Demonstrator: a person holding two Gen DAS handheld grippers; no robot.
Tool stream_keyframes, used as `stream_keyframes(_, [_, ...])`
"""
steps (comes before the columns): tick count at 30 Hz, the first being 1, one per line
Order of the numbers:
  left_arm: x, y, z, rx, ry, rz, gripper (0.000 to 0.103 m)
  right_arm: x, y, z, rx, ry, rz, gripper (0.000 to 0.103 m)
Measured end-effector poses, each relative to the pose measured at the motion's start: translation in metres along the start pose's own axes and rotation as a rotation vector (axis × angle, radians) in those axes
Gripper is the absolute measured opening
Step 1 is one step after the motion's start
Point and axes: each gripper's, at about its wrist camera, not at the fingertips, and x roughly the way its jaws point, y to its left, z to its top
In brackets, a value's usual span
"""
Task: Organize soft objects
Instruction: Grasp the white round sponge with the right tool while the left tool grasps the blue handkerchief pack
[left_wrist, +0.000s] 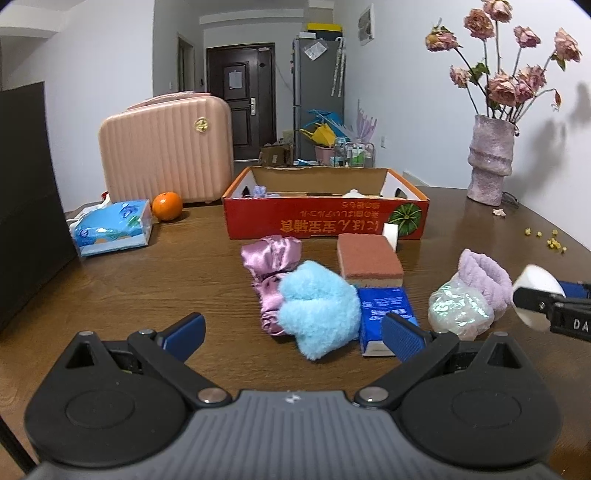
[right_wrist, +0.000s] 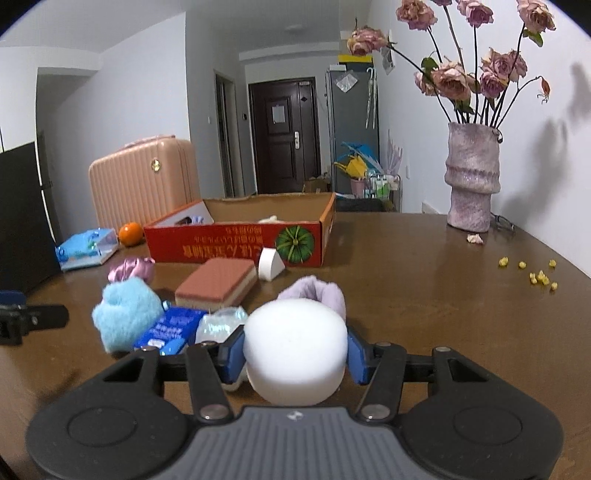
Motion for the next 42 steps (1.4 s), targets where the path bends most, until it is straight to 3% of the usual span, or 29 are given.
stream_keyframes(12, [0.020, -0.052, 0.012, 0.117, 0.009, -0.056, 0.100, 0.005, -0.016, 0.007, 0.044, -0.058, 0.001, 0.053])
stream_keyframes(21, [0.058, -0.073, 0.014, 0.137, 0.085, -0.058, 0.073, 0.013, -0.033, 0.007, 0.087, -0.079, -0.020, 0.054])
stream_keyframes(27, [0.083, -0.078, 0.012, 0.102, 0.149, -0.116, 0.058, 0.016, -0.036, 0.002, 0.098, -0.100, -0.027, 0.054])
stream_keyframes(42, [0.120, -0.076, 0.008, 0.046, 0.243, -0.141, 0.058, 0.019, -0.041, -0.003, 0.125, -0.122, -0.058, 0.054])
